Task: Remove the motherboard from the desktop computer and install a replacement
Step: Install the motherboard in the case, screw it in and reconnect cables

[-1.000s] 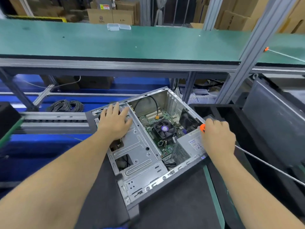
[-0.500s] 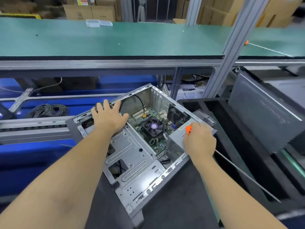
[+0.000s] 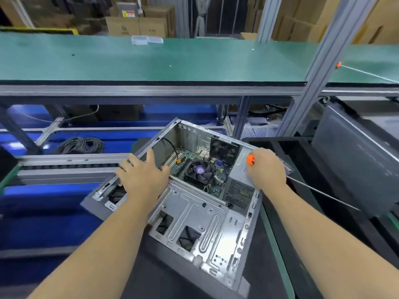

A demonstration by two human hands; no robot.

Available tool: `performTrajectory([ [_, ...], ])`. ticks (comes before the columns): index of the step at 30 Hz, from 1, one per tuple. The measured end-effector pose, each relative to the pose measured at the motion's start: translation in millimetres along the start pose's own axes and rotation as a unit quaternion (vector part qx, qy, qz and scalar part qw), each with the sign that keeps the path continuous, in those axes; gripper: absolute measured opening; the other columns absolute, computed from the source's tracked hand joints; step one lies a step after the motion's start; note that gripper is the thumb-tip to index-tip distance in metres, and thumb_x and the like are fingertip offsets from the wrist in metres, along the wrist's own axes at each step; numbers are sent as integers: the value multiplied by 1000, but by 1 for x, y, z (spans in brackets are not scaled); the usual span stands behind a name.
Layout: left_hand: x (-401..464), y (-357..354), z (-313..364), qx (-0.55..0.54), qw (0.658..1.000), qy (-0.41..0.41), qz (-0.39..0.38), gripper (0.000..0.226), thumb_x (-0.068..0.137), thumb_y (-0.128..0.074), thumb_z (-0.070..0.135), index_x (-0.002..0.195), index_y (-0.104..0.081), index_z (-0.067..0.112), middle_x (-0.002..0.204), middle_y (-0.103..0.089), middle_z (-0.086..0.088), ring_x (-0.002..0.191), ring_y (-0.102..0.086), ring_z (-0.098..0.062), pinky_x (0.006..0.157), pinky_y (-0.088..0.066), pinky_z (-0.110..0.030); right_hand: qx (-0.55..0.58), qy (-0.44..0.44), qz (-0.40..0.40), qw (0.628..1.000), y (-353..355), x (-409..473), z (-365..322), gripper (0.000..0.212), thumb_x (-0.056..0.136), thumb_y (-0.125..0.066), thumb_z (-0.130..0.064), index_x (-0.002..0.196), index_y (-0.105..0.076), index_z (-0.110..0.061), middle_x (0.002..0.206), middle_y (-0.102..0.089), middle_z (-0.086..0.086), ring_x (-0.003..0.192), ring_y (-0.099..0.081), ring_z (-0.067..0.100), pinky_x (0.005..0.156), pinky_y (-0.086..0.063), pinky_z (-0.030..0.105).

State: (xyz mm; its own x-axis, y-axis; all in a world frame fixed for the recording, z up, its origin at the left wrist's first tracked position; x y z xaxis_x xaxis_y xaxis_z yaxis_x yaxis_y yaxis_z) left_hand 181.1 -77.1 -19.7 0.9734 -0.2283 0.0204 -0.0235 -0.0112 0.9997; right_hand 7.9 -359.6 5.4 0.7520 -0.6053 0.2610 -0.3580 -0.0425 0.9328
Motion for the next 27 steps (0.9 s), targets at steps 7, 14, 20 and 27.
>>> performTrajectory([
  [7, -25, -2, 13, -8, 1000, -14, 26, 68, 95, -26, 53, 157, -10, 30, 160, -20, -25, 143, -23, -45, 115, -17, -61, -58, 44, -57, 996, -3, 20, -3, 16, 95, -50, -17, 96, -64, -8, 103, -60, 5, 105, -53, 28, 70, -48, 36],
  [14, 29, -9, 3, -61, 997, -21, -33, 69, 95, -32, 56, 157, -14, 30, 152, -34, -17, 132, -40, -42, 103, -35, -53, -81, -94, -18, 992, 5, -58, -7, 15, 96, -54, -27, 100, -53, -13, 95, -56, 12, 75, -58, 32, 54, -38, 32],
  [20, 24, -13, 2, -54, 998, -11, -32, 73, 95, -32, 56, 159, -5, 33, 150, -33, -18, 132, -38, -41, 102, -34, -55, -107, -119, -21, 987, -3, -56, -12, 12, 97, -51, -21, 103, -56, -12, 96, -60, 12, 77, -63, 32, 56, -38, 32],
  [27, -18, -9, -3, -79, 996, 42, 1, 73, 95, -35, 56, 159, -14, 26, 142, -38, -22, 127, -39, -41, 100, -35, -51, -112, -43, 2, 993, -3, -28, -2, 15, 97, -50, -20, 95, -58, -7, 88, -62, 14, 75, -64, 34, 54, -37, 32],
])
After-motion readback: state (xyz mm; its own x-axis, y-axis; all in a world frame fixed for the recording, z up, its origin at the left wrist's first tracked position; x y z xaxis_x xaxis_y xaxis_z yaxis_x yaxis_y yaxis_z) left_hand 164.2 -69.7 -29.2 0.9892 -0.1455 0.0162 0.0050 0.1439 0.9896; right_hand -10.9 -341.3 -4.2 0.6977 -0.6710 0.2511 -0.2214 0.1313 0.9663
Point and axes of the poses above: each hand's wrist, its own x-axis towards the middle knuckle, its own y-axis out of the back of the hand, z = x × y, the point moved 7 cm from there along x, towards the middle knuckle
